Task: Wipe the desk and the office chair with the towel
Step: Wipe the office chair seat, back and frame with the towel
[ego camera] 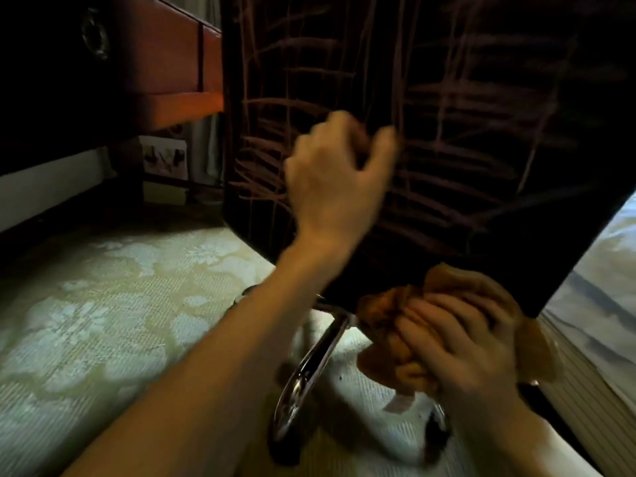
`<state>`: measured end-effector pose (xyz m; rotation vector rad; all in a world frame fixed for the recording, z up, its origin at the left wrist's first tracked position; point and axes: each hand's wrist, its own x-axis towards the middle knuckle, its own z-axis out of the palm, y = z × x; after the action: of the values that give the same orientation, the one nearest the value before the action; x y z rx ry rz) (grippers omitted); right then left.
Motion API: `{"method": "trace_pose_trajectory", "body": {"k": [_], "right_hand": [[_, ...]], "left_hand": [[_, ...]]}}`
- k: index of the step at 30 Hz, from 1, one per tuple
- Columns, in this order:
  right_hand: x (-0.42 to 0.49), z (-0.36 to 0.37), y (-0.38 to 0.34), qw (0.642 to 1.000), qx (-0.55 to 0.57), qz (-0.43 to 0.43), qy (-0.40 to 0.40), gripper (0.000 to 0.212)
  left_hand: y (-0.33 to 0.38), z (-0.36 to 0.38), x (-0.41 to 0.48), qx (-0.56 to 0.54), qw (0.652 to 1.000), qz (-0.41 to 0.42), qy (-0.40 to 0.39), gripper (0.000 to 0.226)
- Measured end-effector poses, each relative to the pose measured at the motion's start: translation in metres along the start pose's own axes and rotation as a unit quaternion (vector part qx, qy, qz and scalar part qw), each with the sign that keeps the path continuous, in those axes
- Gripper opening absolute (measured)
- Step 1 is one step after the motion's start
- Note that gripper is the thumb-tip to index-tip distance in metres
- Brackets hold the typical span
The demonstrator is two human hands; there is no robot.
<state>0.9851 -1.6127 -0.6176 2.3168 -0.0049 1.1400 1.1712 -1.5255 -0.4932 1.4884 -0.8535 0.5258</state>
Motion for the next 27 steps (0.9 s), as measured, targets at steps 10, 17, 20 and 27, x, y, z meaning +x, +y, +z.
{"method": "trace_pose_trajectory", "body": {"k": [10,17,20,27], "right_hand": [[-0.022,0.037,0.012,0.970,0.005,0.224,0.091,0.036],[0.035,0.059,-0.029,0.988,0.079,0.128,0.033,0.033],[0.052,0.059,-0.040,0.993,0.106,0.044,0.024,0.033],[-0.038,0.002,0.048,1.000,0.002,0.026,0.003,0.036]], "left_hand": [[-0.146,-0.016,-0.008,0.039,0.894,-0.416,0.163,0.044],[-0.166,-0.036,-0.017,-0.177,0.886,-0.424,-0.067,0.083],[-0.165,-0.026,-0.019,-0.191,0.880,-0.435,-0.002,0.077],[-0.168,-0.006,-0.024,-0.230,0.844,-0.480,0.068,0.072]]}}
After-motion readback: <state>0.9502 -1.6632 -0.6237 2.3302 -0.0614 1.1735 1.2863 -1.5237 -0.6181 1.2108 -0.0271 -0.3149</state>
